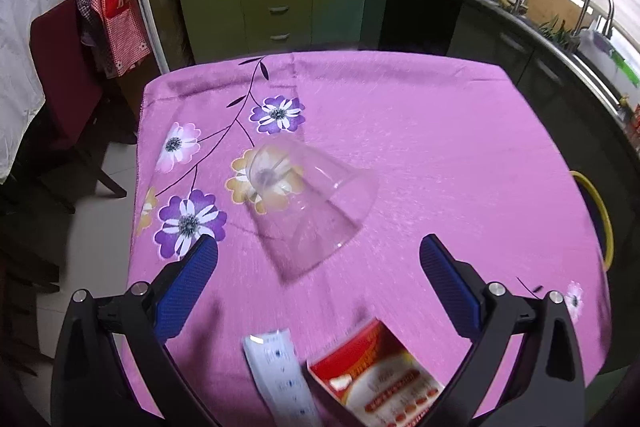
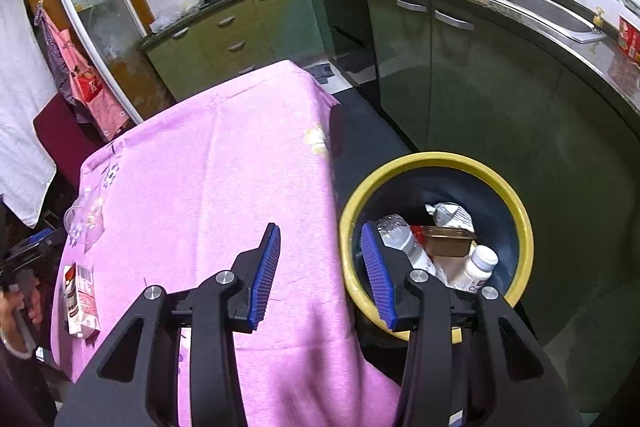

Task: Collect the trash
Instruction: 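Grasp the clear plastic cup rim with the left gripper, then carry the clear cup over the bin and open the left gripper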

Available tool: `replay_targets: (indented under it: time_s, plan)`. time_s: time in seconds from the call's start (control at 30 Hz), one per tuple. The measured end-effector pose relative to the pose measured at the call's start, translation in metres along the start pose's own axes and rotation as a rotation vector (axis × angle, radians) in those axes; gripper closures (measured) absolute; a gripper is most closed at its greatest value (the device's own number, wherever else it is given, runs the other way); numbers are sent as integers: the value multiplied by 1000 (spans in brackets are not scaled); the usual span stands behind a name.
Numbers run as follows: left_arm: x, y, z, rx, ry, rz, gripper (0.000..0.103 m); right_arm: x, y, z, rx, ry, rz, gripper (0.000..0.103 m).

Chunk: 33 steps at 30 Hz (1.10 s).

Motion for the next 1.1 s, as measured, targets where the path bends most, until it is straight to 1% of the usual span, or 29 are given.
replay_targets:
  time_s: [0.03,0.1,0.17,0.23,0.33,0.4,0.47,0.53,0.6,0.67,0.7,0.73,0.87,0.97,1.1]
  plan:
    - [-1,3,1,-5,3,12,7,-2,0,0,0,-3,6,60]
    - [-4,9,3,-9,0,33,12,-4,0,-1,0,-9,14,57]
    - [-9,14,5,-22,-10,37,25,-8,0,-2,3,-16,20,56]
    - [-14,20,5,-35,-22,46,31,-11,0,-4,4,-23,24,56]
    - [-18,26,5,-45,-22,65,36,-17,2,-6,-2,-31,39,55]
    - [-18,29,6,-45,-17,75,42,-20,4,-8,-6,-35,47,55]
    - [-19,31,6,-43,-15,75,52,-24,7,-10,-13,-43,51,55]
    - [-21,35,5,-46,-23,65,55,-27,10,-12,-22,-47,60,54]
    - [-20,38,5,-46,-18,62,60,-30,13,-14,-31,-51,65,54]
    - [-20,39,4,-46,-18,56,70,-32,15,-15,-36,-52,67,54]
    - [-20,39,3,-43,-15,54,73,-32,16,-16,-37,-52,67,54]
    - [-20,38,3,-38,-12,54,79,-33,16,-16,-38,-53,67,54]
    - [-21,30,3,-8,-5,56,94,-33,16,-16,-40,-56,64,54]
    - [-21,19,4,24,-1,46,98,-35,14,-17,-40,-61,64,54]
    - [-15,-2,7,74,38,48,99,-38,10,-19,-32,-64,65,54]
Point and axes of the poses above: each gripper's, at about its wrist camera, not at the fingertips, and y roughly the way its jaws point, x to its right, z to its top, the point moved 3 cm from there along y, roughly the way its jaws point, and after that the axes turned 4 degrees about y, right-handed, at the moved point
